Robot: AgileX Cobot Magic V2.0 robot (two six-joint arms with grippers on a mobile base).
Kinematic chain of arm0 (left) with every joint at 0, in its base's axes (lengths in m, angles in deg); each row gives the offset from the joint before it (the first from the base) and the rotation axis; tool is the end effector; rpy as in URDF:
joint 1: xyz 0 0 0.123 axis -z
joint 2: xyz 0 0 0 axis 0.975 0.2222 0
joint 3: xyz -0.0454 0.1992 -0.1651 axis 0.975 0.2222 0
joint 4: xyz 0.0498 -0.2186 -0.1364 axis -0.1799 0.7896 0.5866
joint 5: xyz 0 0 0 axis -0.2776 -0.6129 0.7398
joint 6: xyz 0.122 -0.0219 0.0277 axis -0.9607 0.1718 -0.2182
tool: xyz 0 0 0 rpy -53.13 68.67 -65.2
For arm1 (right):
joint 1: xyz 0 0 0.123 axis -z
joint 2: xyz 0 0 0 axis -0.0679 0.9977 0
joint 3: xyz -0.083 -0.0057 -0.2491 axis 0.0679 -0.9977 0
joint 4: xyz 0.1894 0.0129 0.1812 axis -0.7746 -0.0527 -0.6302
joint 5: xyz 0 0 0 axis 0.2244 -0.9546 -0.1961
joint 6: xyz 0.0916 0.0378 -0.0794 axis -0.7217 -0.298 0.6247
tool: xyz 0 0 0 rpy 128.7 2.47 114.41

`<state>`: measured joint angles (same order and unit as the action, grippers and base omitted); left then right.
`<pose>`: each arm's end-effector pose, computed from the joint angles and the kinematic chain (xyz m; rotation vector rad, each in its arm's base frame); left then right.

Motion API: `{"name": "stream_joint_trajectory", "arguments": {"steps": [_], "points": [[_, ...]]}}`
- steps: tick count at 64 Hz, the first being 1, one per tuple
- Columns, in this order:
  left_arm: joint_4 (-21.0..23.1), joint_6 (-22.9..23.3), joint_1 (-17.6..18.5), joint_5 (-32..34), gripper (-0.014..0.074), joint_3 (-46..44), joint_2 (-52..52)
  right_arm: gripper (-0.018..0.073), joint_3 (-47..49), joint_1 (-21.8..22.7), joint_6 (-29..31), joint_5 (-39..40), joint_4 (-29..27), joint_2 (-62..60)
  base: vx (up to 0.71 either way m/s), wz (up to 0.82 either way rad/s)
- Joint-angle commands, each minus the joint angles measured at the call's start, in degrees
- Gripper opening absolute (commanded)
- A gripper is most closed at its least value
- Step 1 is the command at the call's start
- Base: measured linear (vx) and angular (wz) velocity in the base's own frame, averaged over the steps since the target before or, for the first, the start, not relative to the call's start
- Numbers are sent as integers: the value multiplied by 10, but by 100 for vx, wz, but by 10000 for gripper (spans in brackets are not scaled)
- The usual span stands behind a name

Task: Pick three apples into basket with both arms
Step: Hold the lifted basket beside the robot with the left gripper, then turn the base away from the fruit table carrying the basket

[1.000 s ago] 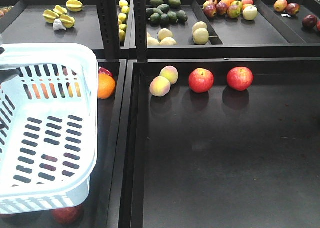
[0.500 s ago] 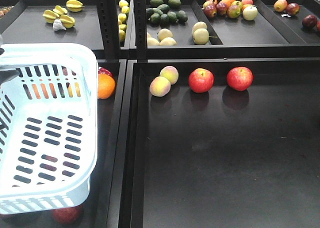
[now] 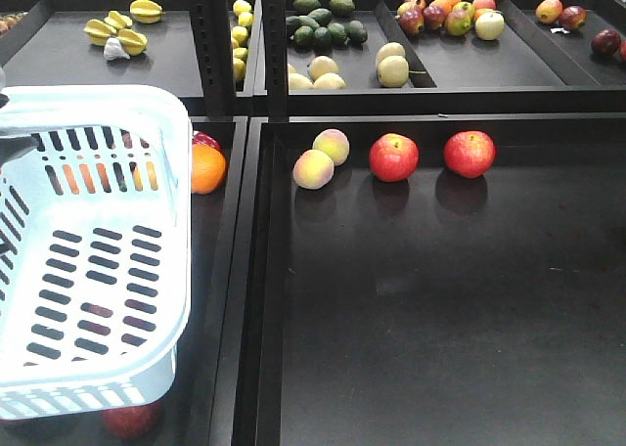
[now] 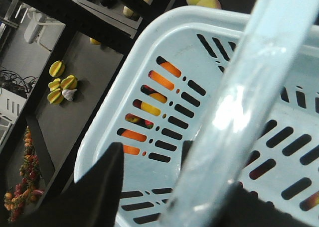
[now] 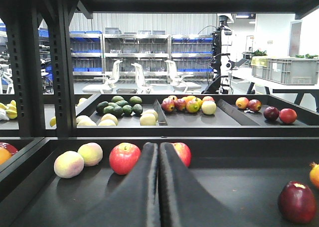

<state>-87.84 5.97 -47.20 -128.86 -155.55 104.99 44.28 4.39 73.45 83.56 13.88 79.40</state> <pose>0.2291 -0.0908 0.3840 1.0955 1.8387 0.4145 0.1251 -0.0013 0.2154 0.0018 1.4322 -0.0137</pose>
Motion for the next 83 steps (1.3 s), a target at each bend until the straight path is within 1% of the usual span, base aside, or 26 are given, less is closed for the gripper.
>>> {"name": "stream_joint_trajectory", "arguments": {"steps": [1,54,70,83], "points": [[-11,8,0,47,-7,-19,-10,-9,-8,0,2,41,4,-7,0,0],[-11,8,0,47,-7,-19,-10,-9,-8,0,2,41,4,-7,-1,4],[-11,8,0,47,-7,-19,-10,-9,-8,0,2,41,4,-7,-5,23],[-11,8,0,47,-7,-19,-10,-9,-8,0,2,41,4,-7,-7,43]]}}
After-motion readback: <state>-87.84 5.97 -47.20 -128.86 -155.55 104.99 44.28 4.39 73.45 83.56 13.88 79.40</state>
